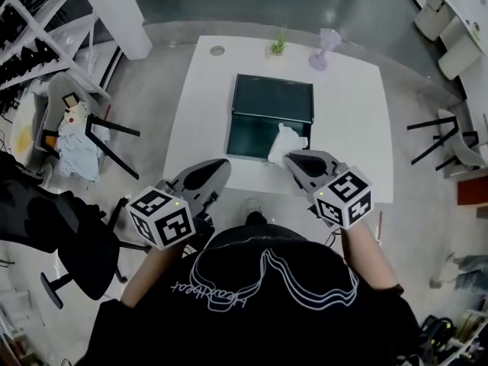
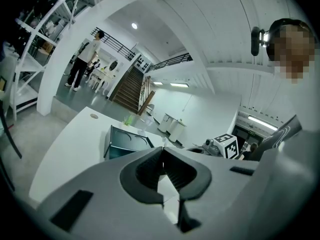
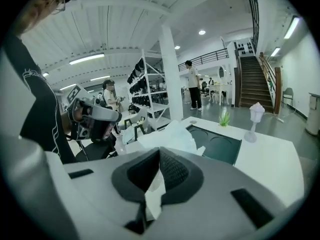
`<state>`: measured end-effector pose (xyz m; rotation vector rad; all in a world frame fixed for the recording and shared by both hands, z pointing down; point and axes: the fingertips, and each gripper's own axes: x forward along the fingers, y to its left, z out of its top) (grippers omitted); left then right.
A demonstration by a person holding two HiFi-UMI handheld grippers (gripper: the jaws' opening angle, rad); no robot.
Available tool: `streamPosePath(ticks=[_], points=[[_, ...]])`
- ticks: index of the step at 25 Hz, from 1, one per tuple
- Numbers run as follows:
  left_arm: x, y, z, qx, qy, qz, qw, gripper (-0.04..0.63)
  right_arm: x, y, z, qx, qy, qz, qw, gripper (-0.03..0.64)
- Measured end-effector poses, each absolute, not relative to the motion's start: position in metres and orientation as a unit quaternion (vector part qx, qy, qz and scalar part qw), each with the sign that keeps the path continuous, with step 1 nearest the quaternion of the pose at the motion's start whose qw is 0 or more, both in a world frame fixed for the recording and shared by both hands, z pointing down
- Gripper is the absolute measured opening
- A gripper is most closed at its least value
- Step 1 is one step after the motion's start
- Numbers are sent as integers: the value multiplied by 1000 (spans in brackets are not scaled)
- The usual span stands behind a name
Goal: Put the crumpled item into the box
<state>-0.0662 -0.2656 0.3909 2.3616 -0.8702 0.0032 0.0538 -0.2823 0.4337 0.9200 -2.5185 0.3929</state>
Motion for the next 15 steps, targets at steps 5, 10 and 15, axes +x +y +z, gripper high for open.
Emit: streamPosePath(ticks=[5, 10, 15], points=[[-76, -289, 396, 883, -348, -1, 314, 5, 50, -312, 461, 315, -902, 133, 264, 6], [-84, -301, 394, 879, -362, -3, 311, 5, 48, -326, 494, 284, -891, 100, 340, 6], [-89, -309, 397, 872, -376, -3, 312, 5, 46, -331, 530, 243, -878, 103, 399, 6]])
